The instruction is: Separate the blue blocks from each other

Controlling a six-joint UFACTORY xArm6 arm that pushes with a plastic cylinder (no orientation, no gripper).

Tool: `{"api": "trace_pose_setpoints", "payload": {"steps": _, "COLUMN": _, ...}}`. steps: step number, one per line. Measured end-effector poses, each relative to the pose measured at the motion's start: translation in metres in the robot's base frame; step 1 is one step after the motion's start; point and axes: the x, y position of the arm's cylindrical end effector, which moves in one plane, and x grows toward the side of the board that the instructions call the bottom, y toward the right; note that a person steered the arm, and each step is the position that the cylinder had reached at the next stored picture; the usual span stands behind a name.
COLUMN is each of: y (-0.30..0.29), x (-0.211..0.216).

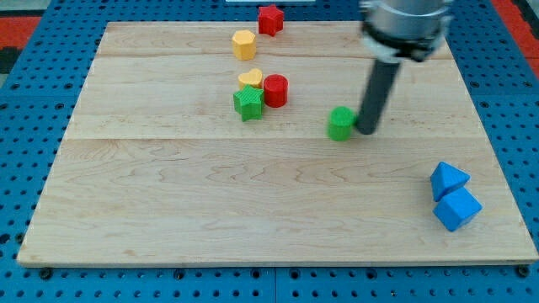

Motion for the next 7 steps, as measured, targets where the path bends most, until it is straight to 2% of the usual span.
{"api": "trace_pose_setpoints", "payload": {"steps": 1, "y": 0.003, "x": 0.036}}
{"api": "trace_pose_setpoints", "payload": {"steps": 2, "y": -0.046, "x": 0.007}}
{"api": "trace_pose_setpoints", "payload": {"steps": 3, "y": -0.059, "x": -0.021}}
{"api": "trace_pose_setpoints", "payload": {"steps": 4, "y": 0.005, "x": -0.004}}
{"api": "trace_pose_setpoints", "payload": {"steps": 5, "y": 0.143, "x": 0.007}}
{"api": "trace_pose_setpoints", "payload": {"steps": 6, "y": 0.200, "x": 0.104}}
{"api": "trace_pose_setpoints", "payload": {"steps": 7, "y": 0.177, "x": 0.163}}
